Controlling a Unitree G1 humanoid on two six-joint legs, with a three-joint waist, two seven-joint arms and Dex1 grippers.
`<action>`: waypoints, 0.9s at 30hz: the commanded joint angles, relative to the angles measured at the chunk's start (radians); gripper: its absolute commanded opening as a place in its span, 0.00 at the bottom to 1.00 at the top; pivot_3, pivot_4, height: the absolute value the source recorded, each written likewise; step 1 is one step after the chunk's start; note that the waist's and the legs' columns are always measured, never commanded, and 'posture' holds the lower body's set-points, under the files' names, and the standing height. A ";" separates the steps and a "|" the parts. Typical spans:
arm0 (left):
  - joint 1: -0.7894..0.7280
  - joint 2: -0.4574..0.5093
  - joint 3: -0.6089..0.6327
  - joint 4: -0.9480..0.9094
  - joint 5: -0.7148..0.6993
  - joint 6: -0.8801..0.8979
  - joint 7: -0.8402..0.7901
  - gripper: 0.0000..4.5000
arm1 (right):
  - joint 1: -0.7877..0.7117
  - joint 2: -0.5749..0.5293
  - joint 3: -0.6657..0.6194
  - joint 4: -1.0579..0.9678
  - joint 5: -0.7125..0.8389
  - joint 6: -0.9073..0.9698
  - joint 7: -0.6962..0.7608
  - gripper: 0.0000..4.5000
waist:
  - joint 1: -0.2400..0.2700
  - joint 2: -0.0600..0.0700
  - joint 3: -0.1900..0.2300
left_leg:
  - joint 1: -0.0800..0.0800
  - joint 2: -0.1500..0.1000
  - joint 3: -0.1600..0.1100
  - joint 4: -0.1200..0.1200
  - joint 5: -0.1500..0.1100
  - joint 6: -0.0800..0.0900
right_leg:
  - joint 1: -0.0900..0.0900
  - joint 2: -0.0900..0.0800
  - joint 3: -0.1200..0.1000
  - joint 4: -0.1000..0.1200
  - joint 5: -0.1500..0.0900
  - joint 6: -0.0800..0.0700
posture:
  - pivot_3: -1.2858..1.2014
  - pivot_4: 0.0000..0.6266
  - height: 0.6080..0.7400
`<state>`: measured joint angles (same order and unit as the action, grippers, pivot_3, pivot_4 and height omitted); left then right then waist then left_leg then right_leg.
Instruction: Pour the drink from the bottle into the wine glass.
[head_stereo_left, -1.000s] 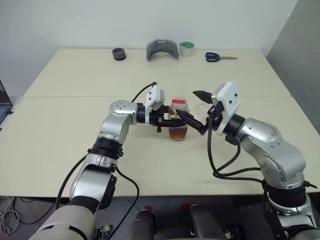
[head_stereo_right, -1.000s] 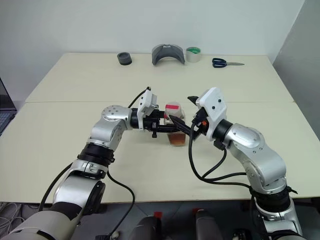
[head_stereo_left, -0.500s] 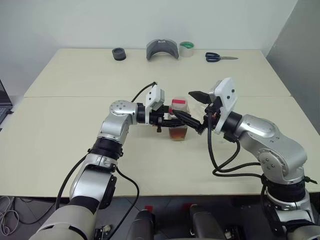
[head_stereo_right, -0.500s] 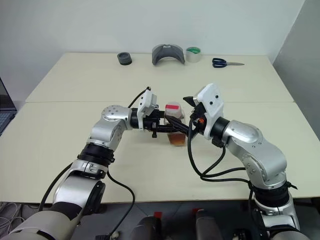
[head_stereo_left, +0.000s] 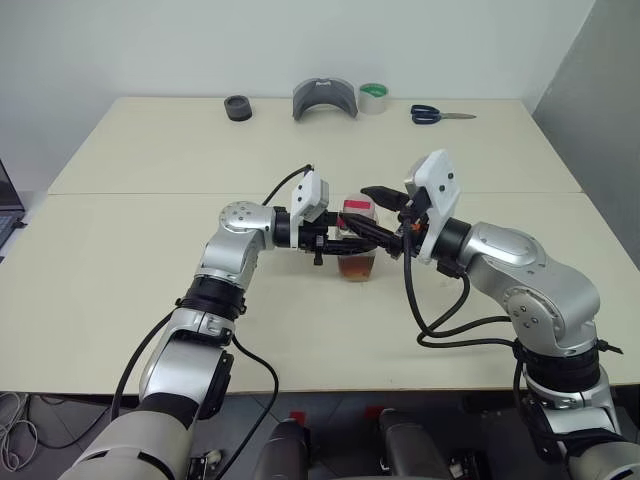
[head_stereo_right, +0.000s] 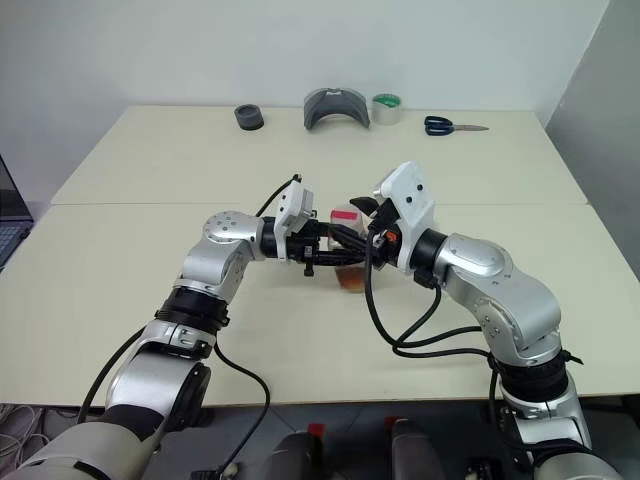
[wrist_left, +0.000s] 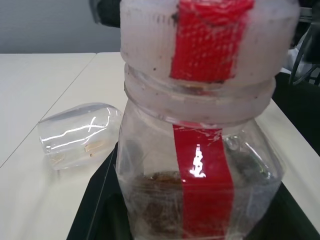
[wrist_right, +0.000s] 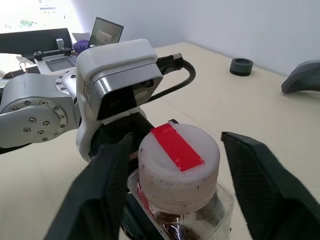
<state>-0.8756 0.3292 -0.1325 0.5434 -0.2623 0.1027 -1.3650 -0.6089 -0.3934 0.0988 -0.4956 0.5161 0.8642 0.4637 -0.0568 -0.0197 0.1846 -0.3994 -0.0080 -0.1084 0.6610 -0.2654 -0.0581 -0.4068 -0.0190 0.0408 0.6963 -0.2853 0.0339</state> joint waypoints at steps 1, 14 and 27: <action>-0.006 0.001 0.007 -0.044 -0.012 -0.011 -0.002 0.40 | -0.020 -0.014 0.008 -0.023 -0.002 -0.016 0.023 0.40 | 0.000 0.000 0.000 | 0.000 0.000 0.000 0.000 0.000 0.000 | 0.000 0.000 0.000 0.000 0.000 0.000 | 0.52 0.24 1.00; 0.013 0.005 0.006 -0.082 -0.023 0.018 -0.003 0.40 | 0.013 -0.065 0.065 -0.029 -0.132 -0.225 0.084 0.40 | 0.000 0.000 0.000 | 0.000 0.000 0.000 0.000 0.000 0.000 | 0.000 0.000 0.000 0.000 0.000 0.000 | 0.52 0.24 1.00; 0.023 0.003 0.008 -0.099 -0.023 0.025 0.004 0.40 | 0.092 -0.002 -0.100 -0.073 0.045 -0.157 0.048 0.38 | 0.001 0.000 0.000 | 0.000 0.000 0.000 0.000 0.000 0.000 | 0.000 0.000 0.000 0.000 0.000 0.000 | 0.52 0.24 1.00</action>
<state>-0.8433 0.3297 -0.1398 0.4869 -0.2664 0.1383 -1.3635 -0.5160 -0.3899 0.0501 -0.5143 0.5320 0.7056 0.5271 -0.0558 -0.0198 0.1847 -0.3994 -0.0079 -0.1087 0.6611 -0.2654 -0.0581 -0.4068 -0.0194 0.0409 0.6963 -0.2852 0.0339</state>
